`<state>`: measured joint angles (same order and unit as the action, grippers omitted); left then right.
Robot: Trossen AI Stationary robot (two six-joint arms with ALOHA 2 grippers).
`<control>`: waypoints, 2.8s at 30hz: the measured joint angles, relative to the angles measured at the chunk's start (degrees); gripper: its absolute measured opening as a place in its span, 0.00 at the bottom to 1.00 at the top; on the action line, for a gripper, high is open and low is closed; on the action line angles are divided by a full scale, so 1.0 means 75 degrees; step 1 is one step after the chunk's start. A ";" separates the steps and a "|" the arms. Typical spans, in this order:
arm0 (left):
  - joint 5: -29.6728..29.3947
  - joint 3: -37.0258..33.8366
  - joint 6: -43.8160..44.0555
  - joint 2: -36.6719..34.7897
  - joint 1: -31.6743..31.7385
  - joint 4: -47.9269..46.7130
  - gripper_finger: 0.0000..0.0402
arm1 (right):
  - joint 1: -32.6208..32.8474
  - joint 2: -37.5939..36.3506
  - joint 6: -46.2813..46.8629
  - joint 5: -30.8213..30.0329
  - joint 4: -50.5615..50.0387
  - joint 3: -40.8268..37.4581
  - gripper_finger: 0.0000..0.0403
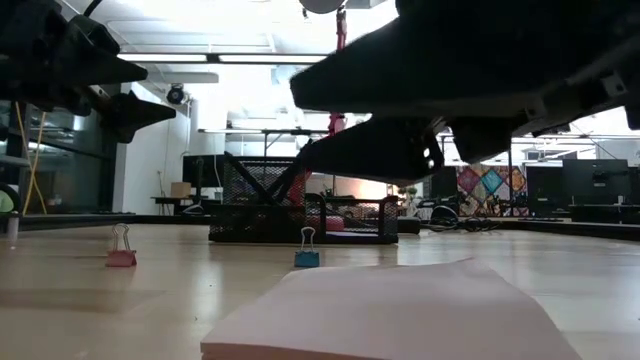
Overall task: Pick and place office supplies into organizer
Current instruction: Put the blue binder clip into the black desk organizer
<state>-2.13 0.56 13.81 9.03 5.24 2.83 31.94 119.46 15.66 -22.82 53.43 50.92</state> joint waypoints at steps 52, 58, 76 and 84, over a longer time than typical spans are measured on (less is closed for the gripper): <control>0.0000 0.0000 0.0002 0.0000 0.0002 0.0003 0.89 | -0.0556 0.0006 0.2337 -0.1111 -0.2355 0.0006 0.87; -0.0001 0.0000 -0.0001 -0.0002 0.0002 0.0003 0.89 | -0.0556 0.0006 0.2334 -0.1095 -0.2355 0.0006 0.79; 0.0000 0.0000 0.0001 -0.0001 0.0002 0.0003 0.89 | -0.0556 0.0006 0.1976 -0.0946 -0.2464 0.0239 0.77; 0.0000 0.0000 -0.0001 -0.0002 0.0000 0.0001 0.89 | -0.0556 0.0006 0.2280 -0.0815 -0.3197 0.0455 0.77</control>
<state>-2.13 0.56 13.80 9.02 5.24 2.84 27.77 119.50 32.76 -28.93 29.45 54.33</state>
